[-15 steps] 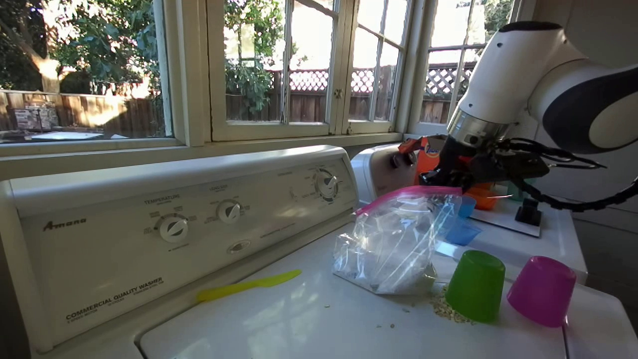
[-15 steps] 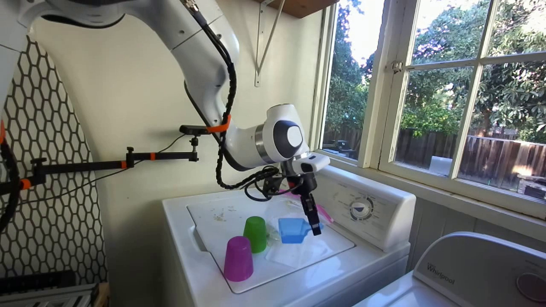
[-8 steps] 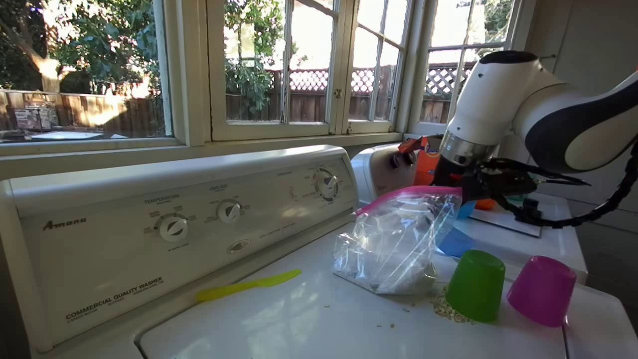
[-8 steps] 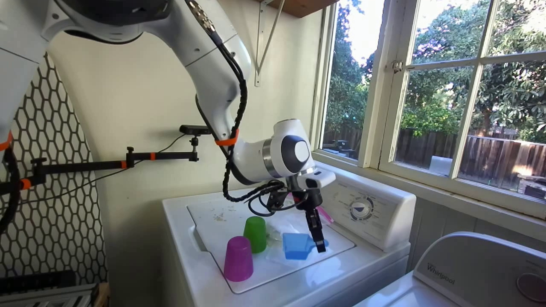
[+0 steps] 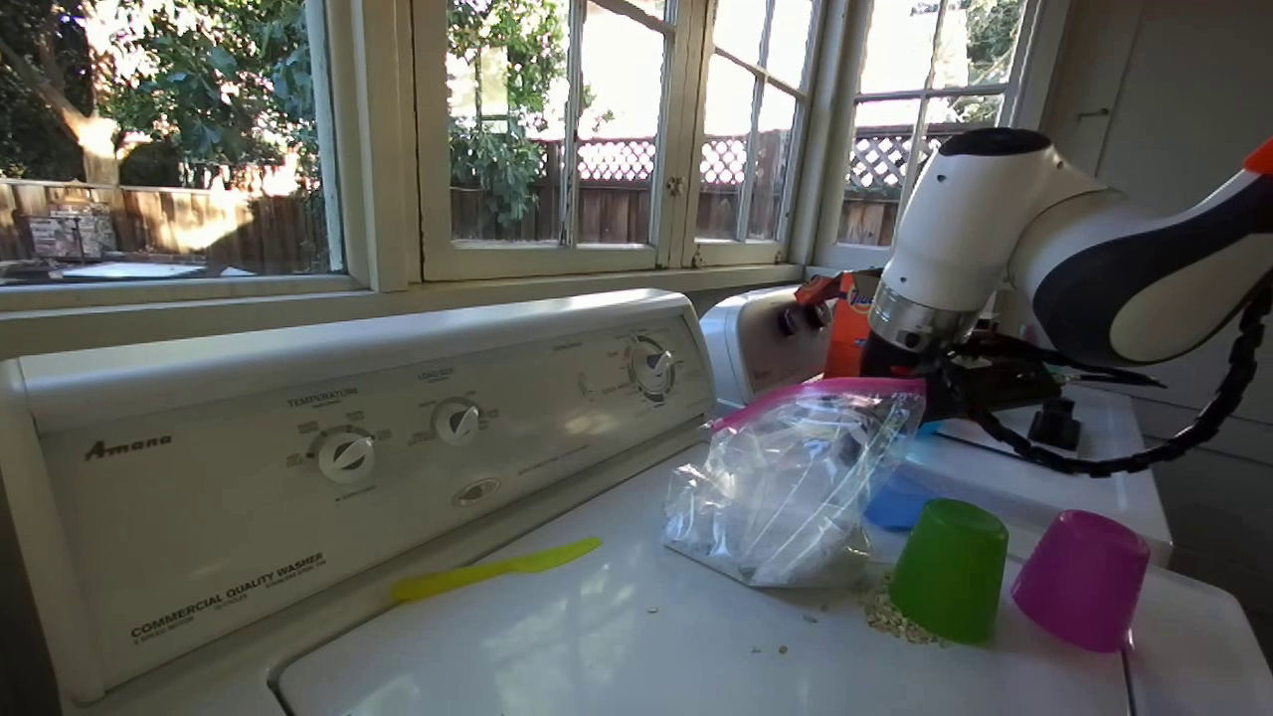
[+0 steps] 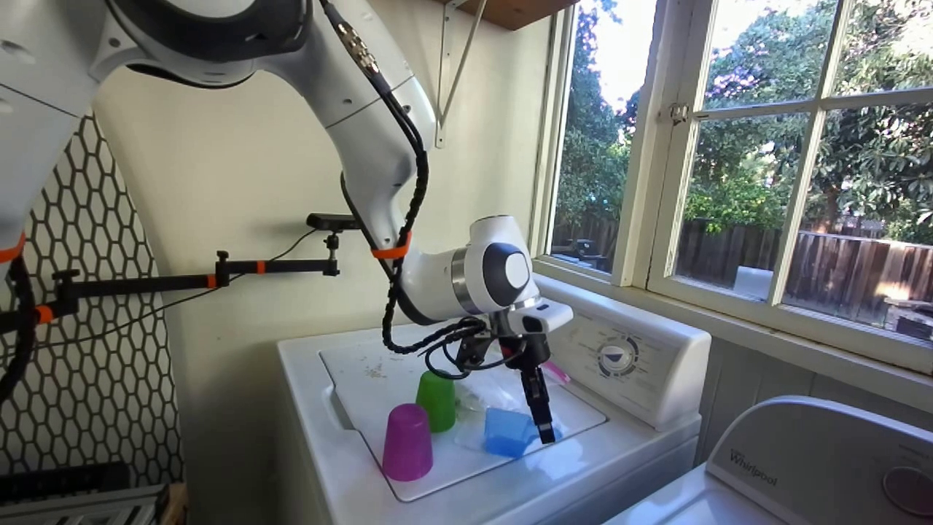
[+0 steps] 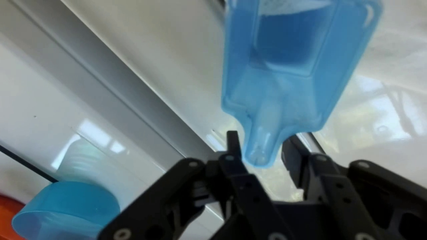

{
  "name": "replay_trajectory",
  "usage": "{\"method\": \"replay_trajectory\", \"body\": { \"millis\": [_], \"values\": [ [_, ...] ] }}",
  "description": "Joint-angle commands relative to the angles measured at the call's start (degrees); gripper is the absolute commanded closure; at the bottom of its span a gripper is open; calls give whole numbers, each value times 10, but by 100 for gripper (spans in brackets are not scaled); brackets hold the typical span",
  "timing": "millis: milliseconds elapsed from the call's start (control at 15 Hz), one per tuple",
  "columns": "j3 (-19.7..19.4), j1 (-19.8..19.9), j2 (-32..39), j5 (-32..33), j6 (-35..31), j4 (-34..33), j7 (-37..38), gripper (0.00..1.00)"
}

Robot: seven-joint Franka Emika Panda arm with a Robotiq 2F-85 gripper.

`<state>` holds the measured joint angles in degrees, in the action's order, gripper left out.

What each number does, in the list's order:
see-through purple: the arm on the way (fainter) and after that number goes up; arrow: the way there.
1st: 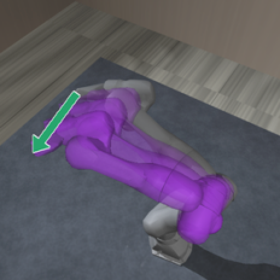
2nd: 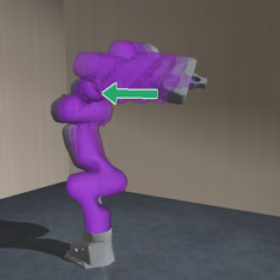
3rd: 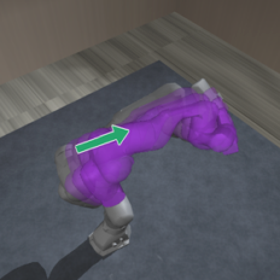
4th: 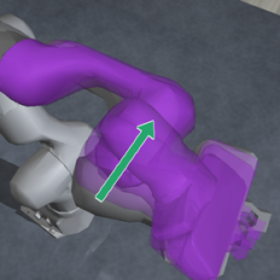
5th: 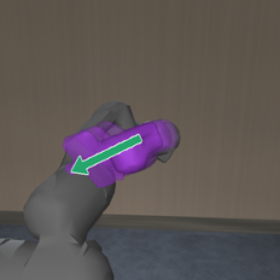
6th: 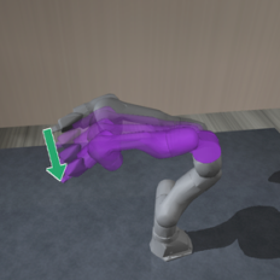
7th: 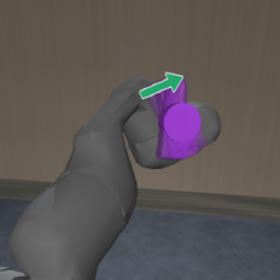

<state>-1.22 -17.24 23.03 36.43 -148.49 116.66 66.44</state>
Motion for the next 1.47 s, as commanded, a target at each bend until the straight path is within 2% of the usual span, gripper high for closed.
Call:
{"method": "replay_trajectory", "body": {
  "millis": [0,267,600,867,1333,1400],
  "values": [
    [-6,-15,-14,0,3,-3,14,30],
    [-5,-16,-57,3,-5,11,23,1],
    [3,-1,-122,3,9,35,22,0],
    [31,28,-187,-52,12,87,-55,0],
    [58,67,-298,-147,74,160,-225,0],
    [65,71,-252,-123,59,121,-187,0]
  ]
}}
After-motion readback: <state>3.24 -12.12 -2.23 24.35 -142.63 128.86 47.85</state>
